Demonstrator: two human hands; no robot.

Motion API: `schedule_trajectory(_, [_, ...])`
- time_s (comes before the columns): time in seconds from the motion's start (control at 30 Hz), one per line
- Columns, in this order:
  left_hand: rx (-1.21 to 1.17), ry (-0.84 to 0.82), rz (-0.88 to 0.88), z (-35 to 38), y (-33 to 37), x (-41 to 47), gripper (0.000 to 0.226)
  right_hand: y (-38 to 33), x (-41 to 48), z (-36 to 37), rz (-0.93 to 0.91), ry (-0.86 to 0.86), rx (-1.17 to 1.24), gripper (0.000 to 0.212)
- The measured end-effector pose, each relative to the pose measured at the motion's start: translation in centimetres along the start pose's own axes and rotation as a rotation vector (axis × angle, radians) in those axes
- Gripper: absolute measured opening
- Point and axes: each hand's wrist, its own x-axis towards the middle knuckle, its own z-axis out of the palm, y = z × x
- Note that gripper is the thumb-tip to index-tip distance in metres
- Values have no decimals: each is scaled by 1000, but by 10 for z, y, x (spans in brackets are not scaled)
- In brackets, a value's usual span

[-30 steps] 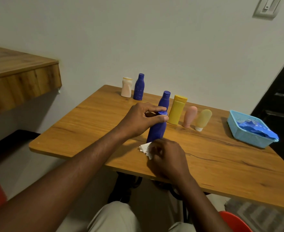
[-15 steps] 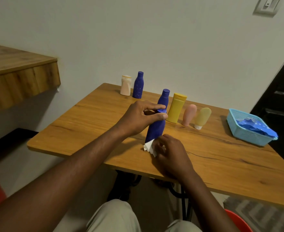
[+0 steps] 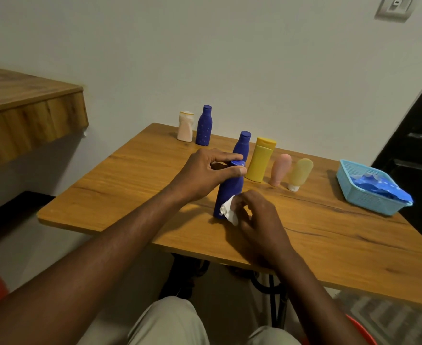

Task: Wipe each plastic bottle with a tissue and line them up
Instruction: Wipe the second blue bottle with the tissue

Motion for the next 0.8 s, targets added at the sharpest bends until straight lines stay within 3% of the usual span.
schedule_trajectory(0.13, [-7,-5,-3,0,0,1,43,6,-4,3,34,-116,-139,23])
schedule_trajectory(0.3, [17,5,9,-1,1,0,43,-5,6,-5,-61,154,-2,16])
schedule_trajectory(0.37, [22,7,18,-1,2,0,42,-6,7,-5,-66,176,24,15])
schedule_trajectory(0.57, [-7,-7,24,0,1,-1,41,4,-7,4,-31,-98,-202,16])
schedule_trajectory(0.8, [-2,1,30,1,2,-1,42,-28,-5,19,-236,-41,-330,29])
